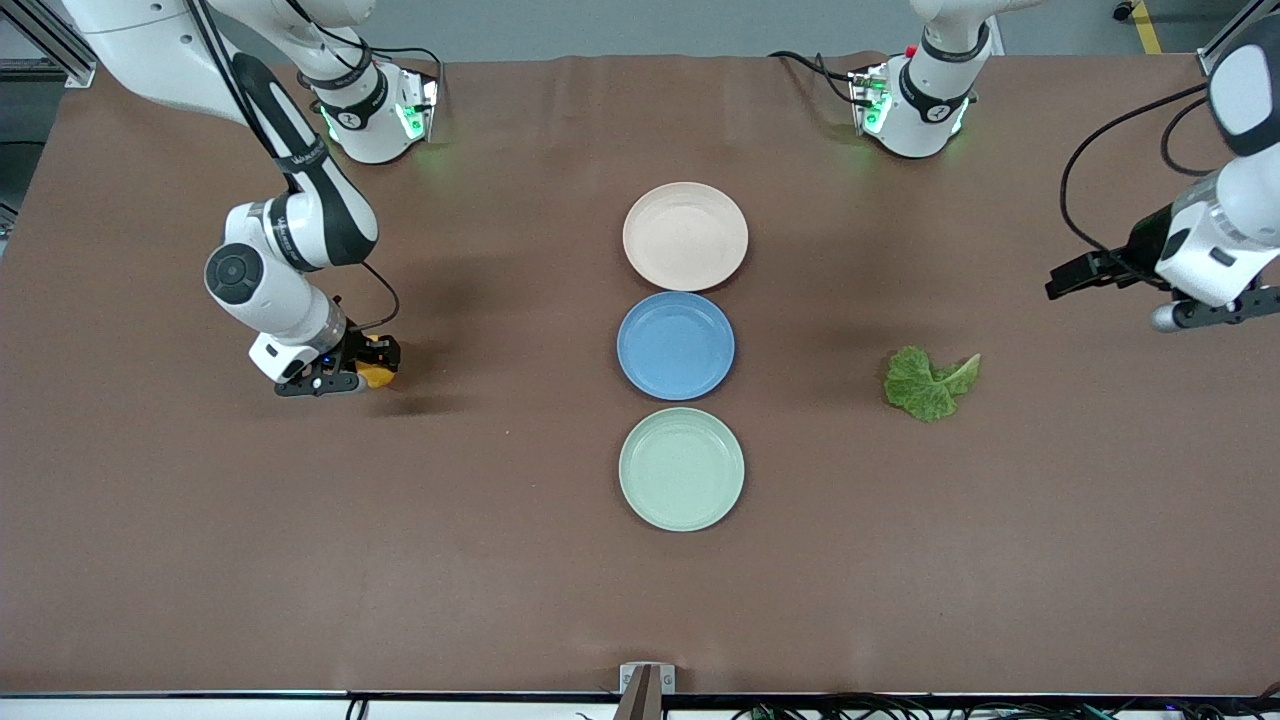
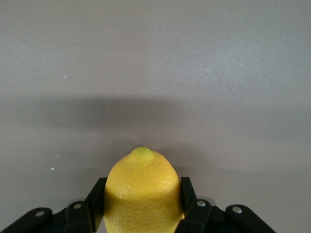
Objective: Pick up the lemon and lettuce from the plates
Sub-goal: 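Lower the lettuce onto the table while the right gripper carries the lemon away, then lower the lemon onto the table and open the right gripper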
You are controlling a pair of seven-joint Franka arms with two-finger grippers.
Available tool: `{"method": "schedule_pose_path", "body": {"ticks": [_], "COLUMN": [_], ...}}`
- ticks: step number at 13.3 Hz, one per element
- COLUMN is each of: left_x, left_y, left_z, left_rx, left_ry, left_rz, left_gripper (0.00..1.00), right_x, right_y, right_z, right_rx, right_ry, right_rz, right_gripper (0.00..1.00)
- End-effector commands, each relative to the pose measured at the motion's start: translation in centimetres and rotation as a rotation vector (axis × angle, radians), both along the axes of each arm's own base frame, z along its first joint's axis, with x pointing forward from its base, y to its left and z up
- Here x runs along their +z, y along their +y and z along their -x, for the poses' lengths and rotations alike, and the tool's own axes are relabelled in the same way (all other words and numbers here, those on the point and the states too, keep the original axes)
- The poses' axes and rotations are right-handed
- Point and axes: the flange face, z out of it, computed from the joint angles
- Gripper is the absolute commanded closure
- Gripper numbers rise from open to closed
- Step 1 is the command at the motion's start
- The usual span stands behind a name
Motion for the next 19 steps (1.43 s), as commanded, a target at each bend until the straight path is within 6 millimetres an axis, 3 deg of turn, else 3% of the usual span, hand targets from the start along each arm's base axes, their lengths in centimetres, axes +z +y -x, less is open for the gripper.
{"method": "schedule_pose_path", "body": {"ticks": [1, 3, 4, 8, 14, 15, 16, 17, 19], "left_x": [6.6, 8.5, 8.1, 11.3, 11.2, 11.0, 11.0, 10.8, 10.6], "left_y": [1.4, 1.4, 1.4, 0.3, 0.9, 0.9, 0.9, 0.9, 0.2], "left_z": [-0.7, -1.1, -1.3, -1.5, -1.3, -1.4, -1.4, -1.6, -1.7], "left_rx": [0.0, 0.015, 0.015, -0.008, -0.007, -0.007, -0.007, -0.007, -0.021], "left_ry": [-0.043, -0.077, -0.07, -0.13, -0.102, -0.1, -0.1, -0.096, -0.091], "left_rz": [0.018, 0.013, 0.016, 0.003, 0.006, 0.007, 0.007, 0.008, 0.011], "left_gripper": [0.0, 0.0, 0.0, 0.0, 0.0, 0.0, 0.0, 0.0, 0.0], "right_x": [-0.3, -0.9, -1.1, -1.5, -1.5, -1.5, -1.4, -1.3, -0.6], "right_y": [-1.9, -2.9, -3.1, -2.8, -1.7, -1.6, -1.5, -1.5, -1.6], "right_z": [0.2, 0.6, 0.7, 0.8, 0.8, 0.8, 0.7, 0.6, -0.1], "right_rx": [0.022, 0.03, 0.026, 0.03, 0.05, 0.051, 0.053, 0.051, 0.048], "right_ry": [-0.006, 0.008, 0.012, 0.02, 0.018, 0.018, 0.017, 0.014, 0.003], "right_rz": [-0.016, -0.018, -0.018, -0.022, -0.023, -0.023, -0.023, -0.024, -0.022], "right_gripper": [0.98, 0.98, 0.97, 0.93, 0.84, 0.76, 0.55, 0.02, 0.0]}}
